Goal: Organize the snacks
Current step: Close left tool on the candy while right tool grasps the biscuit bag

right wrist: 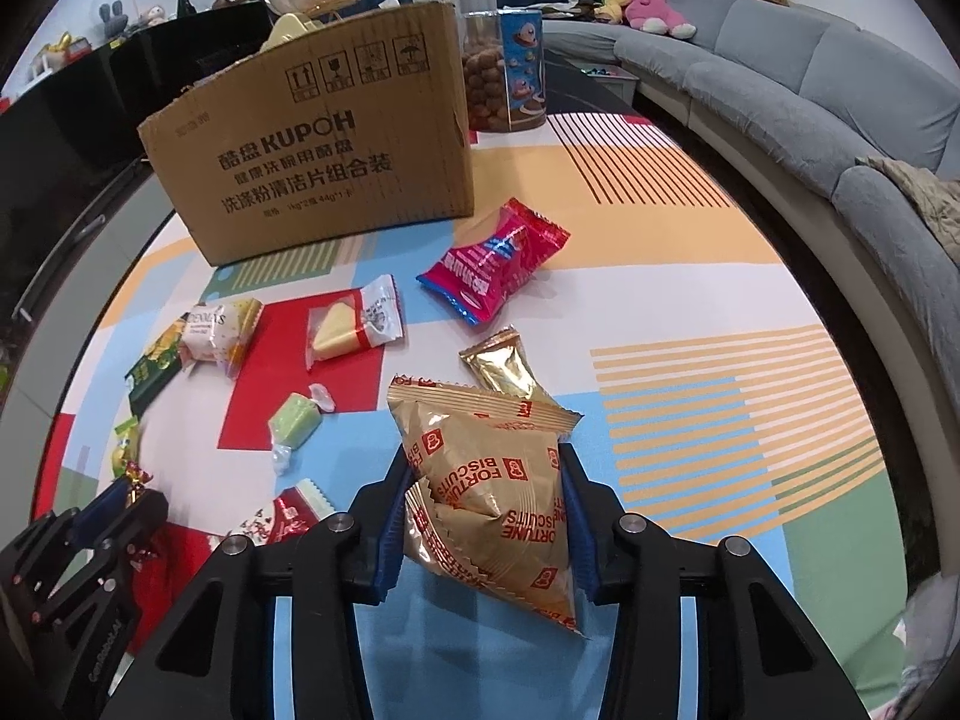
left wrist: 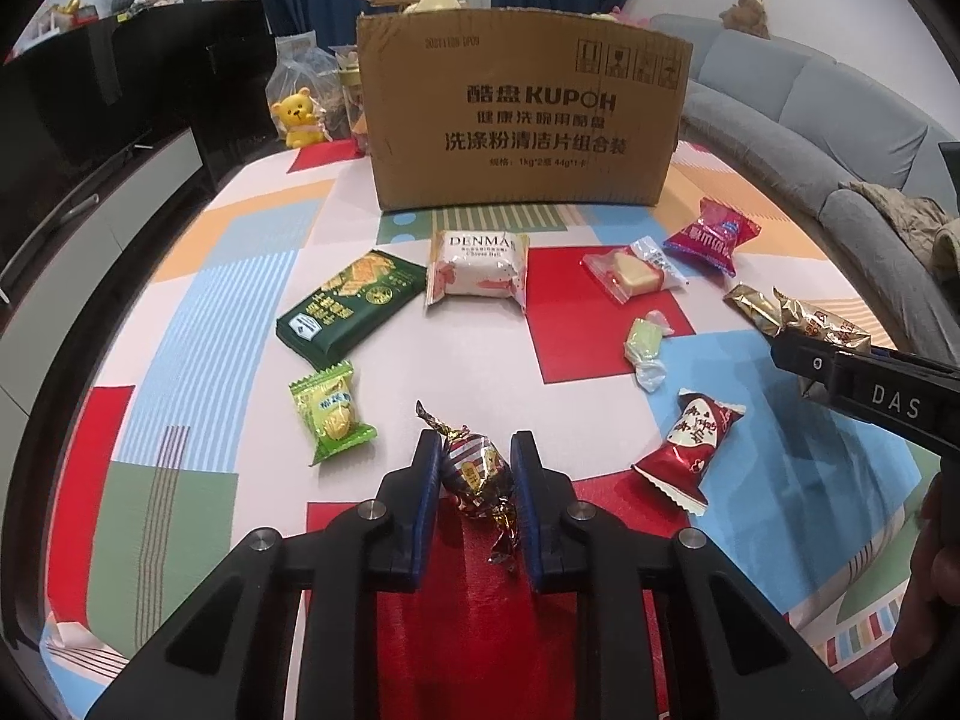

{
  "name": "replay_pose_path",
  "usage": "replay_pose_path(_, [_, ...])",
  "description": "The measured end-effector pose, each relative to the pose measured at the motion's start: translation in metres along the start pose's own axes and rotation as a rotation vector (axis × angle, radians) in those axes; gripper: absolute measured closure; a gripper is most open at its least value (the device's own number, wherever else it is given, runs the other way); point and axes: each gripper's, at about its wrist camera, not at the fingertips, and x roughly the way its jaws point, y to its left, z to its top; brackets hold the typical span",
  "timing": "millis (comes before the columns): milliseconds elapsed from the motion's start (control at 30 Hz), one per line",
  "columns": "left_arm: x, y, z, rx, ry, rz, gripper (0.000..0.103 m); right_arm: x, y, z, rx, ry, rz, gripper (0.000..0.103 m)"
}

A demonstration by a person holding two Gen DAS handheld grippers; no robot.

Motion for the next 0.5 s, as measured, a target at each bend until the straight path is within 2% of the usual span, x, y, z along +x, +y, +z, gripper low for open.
replay_pose_path(500, [-0.028,0.003,0.02,0.017,-0.075,0.013,0.079,-0.03,0.004,0.009,-0.002,-0.069,0.019,0.058])
